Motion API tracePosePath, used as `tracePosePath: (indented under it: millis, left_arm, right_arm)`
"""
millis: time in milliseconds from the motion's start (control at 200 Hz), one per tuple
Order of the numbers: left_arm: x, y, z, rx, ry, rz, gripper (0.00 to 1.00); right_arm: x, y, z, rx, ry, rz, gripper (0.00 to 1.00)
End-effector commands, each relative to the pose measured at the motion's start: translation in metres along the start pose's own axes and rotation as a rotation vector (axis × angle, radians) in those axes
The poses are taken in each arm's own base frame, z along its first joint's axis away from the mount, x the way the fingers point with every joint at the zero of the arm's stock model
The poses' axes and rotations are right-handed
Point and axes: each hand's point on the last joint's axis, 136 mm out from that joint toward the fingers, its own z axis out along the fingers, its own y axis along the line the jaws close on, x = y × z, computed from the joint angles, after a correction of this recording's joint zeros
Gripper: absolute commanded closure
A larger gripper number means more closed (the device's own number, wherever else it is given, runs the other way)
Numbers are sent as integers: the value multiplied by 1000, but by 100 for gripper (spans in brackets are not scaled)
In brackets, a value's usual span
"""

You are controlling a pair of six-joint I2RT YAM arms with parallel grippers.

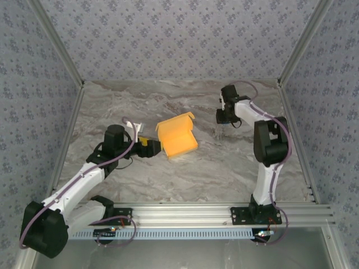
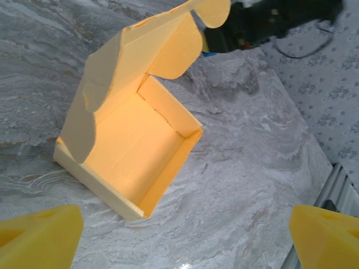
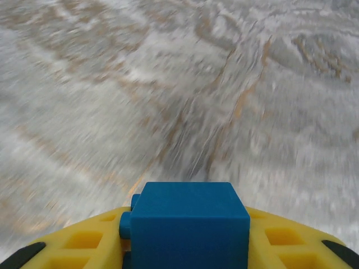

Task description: Fold the paper box

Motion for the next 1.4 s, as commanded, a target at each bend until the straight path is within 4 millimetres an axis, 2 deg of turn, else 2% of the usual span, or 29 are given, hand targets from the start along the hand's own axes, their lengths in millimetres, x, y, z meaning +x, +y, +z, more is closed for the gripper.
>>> tracePosePath:
  millis: [0,75,90,130,215,290,425,535,570,585,635,814,1119,1394]
  left_arm:
    - [7,13,-1,-67,3,-3,6]
    - [10,25,-2,-129,4,-20,6]
    - [10,27,-3,-141,4,-23,6]
    - [11,33,-4,-170,1,-28,6]
    - [10,43,-8,-225,-18,-36,7]
    - [9,50,-11,-262,-42,-40,7]
    - [8,59,-18,-308,-75,-57,7]
    - [7,58,-22,-314,-81,-57,7]
    - [8,58,-23,-317,-78,-54,7]
    - [8,58,-24,-318,-78,-51,7]
    - [9,58,-25,-323,-71,-48,7]
    - [10,57,-29,-330,-60,-32,7]
    - [11,58,-29,-334,-56,-18,7]
    - [12,58,-28,-333,-53,-19,7]
  right_arm:
    - [8,31,-49,-47,-111,-3,57]
    - [24,55,-77,-66,-159,-47,57]
    - [37,58,-76,-65,-141,-61,57]
    - [50,69,-86,-69,-147,-89,57]
    - [67,98,-108,-121,-181,-126,57]
    - [75,126,-119,-172,-203,-154,57]
    - [78,167,-117,-185,-218,-198,58]
    - [77,197,-104,-196,-210,-226,58]
    - [82,203,-92,-188,-187,-236,58]
    - [73,210,-98,-201,-208,-233,58]
    - [73,220,-89,-191,-198,-243,58]
    - [76,238,-62,-151,-173,-258,58]
    - [80,237,-30,-89,-169,-248,56]
    - [77,238,-25,-84,-179,-240,46]
